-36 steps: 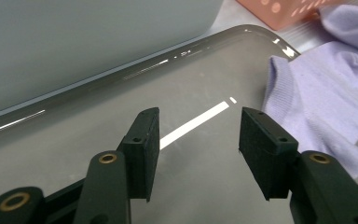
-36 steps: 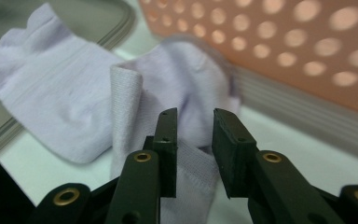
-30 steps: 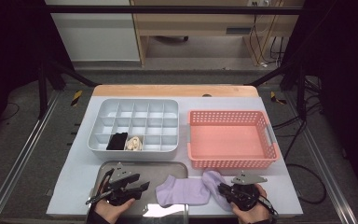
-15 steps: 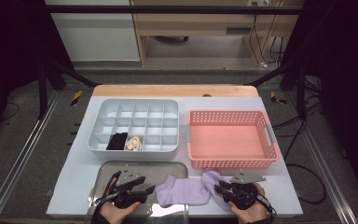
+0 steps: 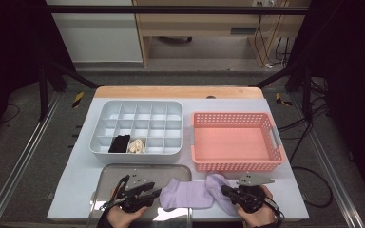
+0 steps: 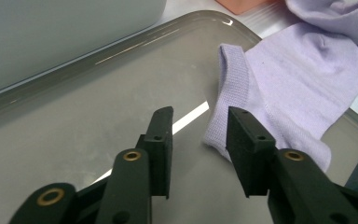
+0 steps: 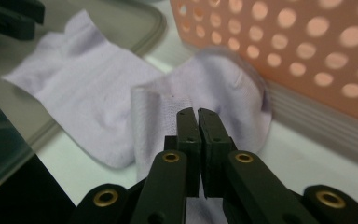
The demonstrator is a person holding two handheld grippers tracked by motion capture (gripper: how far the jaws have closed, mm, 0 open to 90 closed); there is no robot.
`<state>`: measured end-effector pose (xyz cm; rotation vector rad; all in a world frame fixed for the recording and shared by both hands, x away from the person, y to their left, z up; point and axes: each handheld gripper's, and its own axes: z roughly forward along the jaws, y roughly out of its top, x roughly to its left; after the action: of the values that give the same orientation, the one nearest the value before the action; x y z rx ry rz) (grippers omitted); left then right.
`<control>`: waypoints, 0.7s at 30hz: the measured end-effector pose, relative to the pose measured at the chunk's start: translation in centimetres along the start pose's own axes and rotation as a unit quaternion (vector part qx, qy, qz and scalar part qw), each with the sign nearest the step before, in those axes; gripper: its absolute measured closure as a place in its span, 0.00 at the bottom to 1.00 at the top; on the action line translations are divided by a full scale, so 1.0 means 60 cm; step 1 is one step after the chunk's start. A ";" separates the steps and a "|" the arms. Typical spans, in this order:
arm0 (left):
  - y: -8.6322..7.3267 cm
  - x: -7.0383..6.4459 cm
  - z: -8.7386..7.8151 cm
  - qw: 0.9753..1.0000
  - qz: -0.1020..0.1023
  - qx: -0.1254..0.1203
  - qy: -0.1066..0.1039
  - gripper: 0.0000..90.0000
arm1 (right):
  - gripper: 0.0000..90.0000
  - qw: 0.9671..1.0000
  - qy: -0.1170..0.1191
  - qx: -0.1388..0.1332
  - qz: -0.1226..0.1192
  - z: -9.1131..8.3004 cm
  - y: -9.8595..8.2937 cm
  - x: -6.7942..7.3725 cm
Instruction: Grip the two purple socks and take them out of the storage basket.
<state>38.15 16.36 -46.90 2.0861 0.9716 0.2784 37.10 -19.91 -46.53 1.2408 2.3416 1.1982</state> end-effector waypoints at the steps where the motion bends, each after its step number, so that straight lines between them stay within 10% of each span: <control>1: 0.001 0.000 0.001 1.000 0.000 0.001 0.000 0.70 | 0.98 1.000 0.004 -0.010 0.005 -0.005 0.004 0.000; 10: 0.001 -0.005 0.010 1.000 0.002 0.008 -0.006 0.74 | 0.99 0.997 0.030 -0.078 0.006 -0.027 0.063 0.029; 21: 0.001 -0.002 0.005 1.000 0.004 0.005 0.001 0.73 | 0.98 0.997 0.069 0.000 -0.035 0.077 0.072 0.129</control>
<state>38.25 16.05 -47.03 2.1006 0.9670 0.2801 37.30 -10.02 -44.99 1.0999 2.4583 1.2996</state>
